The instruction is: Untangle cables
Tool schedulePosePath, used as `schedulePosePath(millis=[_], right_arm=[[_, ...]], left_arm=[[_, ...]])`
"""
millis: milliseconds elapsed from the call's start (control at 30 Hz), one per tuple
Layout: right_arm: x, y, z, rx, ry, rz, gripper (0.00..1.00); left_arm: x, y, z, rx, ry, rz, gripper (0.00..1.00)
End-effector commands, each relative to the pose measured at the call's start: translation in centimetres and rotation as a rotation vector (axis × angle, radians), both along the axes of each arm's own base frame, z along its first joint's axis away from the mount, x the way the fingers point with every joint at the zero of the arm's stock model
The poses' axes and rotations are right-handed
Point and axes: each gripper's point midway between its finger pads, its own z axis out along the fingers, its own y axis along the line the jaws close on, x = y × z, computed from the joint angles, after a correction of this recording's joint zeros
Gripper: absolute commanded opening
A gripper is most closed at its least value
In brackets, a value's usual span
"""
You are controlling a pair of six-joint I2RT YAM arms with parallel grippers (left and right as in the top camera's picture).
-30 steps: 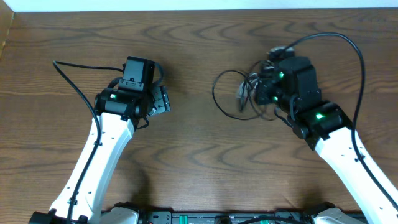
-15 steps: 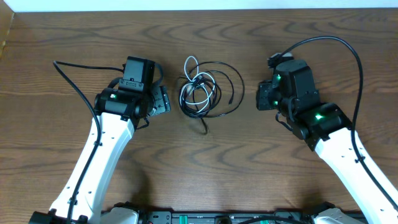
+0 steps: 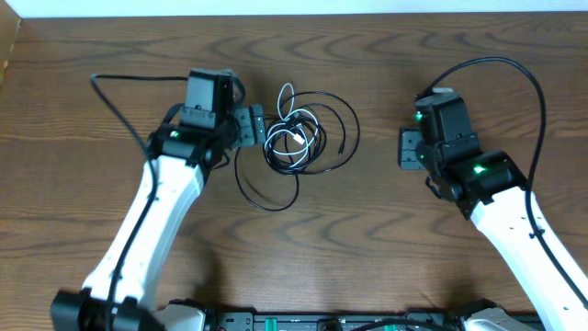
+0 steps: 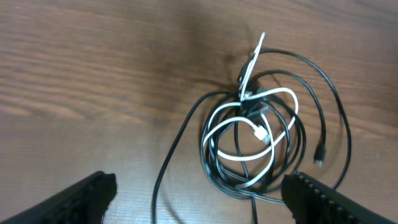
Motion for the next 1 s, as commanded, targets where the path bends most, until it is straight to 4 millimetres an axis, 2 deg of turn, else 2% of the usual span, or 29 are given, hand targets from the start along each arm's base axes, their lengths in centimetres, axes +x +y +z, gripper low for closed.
schedulePosePath(millis=[0, 133, 233, 333, 467, 633, 667, 800, 867, 900, 967], right_arm=[[0.0, -1.6, 0.6, -0.036, -0.011, -0.039, 0.58], [-0.3, -1.8, 0.3, -0.041, 0.006, -0.033, 0.59], [-0.5, -1.8, 0.2, -0.042, 0.013, -0.033, 0.61], [-0.7, -1.9, 0.0, -0.046, 0.025, -0.033, 0.62], [-0.8, -1.9, -0.1, -0.049, 0.032, -0.033, 0.62], [-0.9, -2.0, -0.1, -0.050, 0.034, -0.033, 0.63], [-0.9, -2.0, -0.1, -0.050, 0.034, -0.033, 0.63], [-0.9, -2.0, -0.1, -0.050, 0.035, -0.033, 0.63], [-0.9, -2.0, -0.1, -0.050, 0.034, -0.033, 0.63], [-0.9, -2.0, -0.1, -0.050, 0.034, -0.033, 0.63], [-0.9, -2.0, -0.1, -0.050, 0.034, -0.033, 0.63]], left_arm=[[1.1, -1.0, -2.8, -0.011, 0.053, -0.057, 0.79], [2.1, -2.9, -5.9, -0.080, 0.108, -0.109, 0.68], [3.0, -3.1, -9.1, -0.066, 0.150, -0.117, 0.70], [3.3, -3.1, -11.5, -0.045, 0.181, -0.135, 0.71], [3.6, -2.7, -14.0, -0.012, 0.211, -0.134, 0.71], [3.2, -2.7, -16.0, -0.008, 0.256, -0.134, 0.69], [2.9, -2.9, -16.8, -0.010, 0.278, -0.140, 0.63], [2.3, -4.4, -17.6, -0.038, 0.303, -0.179, 0.41], [2.0, -5.2, -17.5, -0.055, 0.305, -0.201, 0.23], [2.0, -5.4, -17.4, -0.054, 0.303, -0.206, 0.08], [1.9, -5.8, -16.9, -0.072, 0.300, -0.218, 0.07]])
